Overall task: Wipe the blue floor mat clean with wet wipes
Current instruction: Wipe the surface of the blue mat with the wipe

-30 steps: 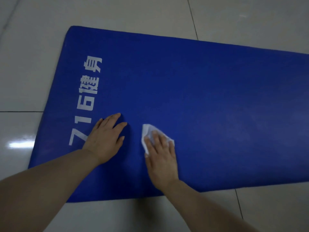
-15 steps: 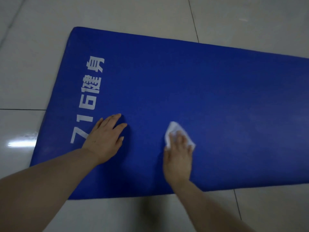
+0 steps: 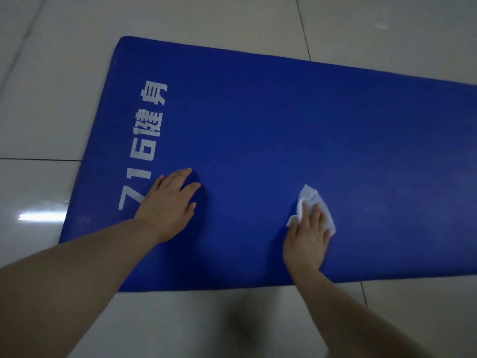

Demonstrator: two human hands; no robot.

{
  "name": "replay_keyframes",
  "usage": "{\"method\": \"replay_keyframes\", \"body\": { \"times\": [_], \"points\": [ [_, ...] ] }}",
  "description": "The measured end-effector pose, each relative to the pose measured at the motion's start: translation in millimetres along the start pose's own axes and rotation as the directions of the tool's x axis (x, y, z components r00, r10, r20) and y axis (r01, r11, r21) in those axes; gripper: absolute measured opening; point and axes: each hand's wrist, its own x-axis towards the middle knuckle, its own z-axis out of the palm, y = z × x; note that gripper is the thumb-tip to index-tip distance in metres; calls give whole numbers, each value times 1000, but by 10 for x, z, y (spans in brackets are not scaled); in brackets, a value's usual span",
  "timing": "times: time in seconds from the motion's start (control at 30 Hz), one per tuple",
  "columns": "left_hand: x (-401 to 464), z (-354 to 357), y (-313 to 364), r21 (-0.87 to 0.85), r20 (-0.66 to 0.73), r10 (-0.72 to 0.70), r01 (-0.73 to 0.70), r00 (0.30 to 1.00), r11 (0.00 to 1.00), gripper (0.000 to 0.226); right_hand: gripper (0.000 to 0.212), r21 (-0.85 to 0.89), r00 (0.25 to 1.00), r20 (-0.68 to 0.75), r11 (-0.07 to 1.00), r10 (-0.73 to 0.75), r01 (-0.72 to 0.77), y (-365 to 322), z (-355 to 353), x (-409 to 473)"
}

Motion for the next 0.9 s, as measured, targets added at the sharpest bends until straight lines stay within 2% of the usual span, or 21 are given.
{"method": "replay_keyframes", "body": {
  "times": [0.07, 0.1, 0.2, 0.27, 0.37, 0.5, 0.57, 0.67, 0.77, 0.9],
  "points": [
    [-8, -4, 2, 8, 11, -6, 6, 1000, 1000, 50, 51, -15, 986, -21, 987, -163, 162, -219, 123, -262],
    [-4, -8, 14, 9, 15, -8, 7, 1000, 1000, 50, 52, -21, 957, 26, 957, -289, 289, -349, 199, -444],
    [29, -13, 69, 5, 11, 8, -8, 1000, 1000, 50, 55, -25, 789, 138, 795, -598, 607, -636, 337, -932],
    [42, -1, 95, -10, 13, 19, -19, 1000, 1000, 50, 55, -22, 670, 200, 680, -715, 733, -662, 325, -990],
    [28, 30, 102, -9, 13, 31, -31, 999, 999, 50, 56, -146, 452, 311, 428, -836, 892, -365, 287, -760],
    [27, 26, 90, -3, 7, 30, -30, 1000, 1000, 50, 65, -243, 237, 333, 160, -913, 957, 333, 94, -367],
    [38, 15, 94, -5, -1, 30, -30, 1000, 1000, 50, 70, -316, 190, 359, 72, -914, 946, 653, -89, -191],
    [38, 12, 114, -9, -4, 34, -34, 999, 999, 50, 75, -371, 216, 380, 66, -899, 926, 780, -209, -124],
    [27, 31, 128, 7, 15, 35, -35, 999, 999, 50, 70, -257, 215, 331, 132, -919, 957, 406, -9, -287],
    [43, 39, 145, 12, 15, 41, -41, 999, 999, 50, 62, -35, 122, 375, 118, -919, 992, -375, 185, -457]
  ]
}}
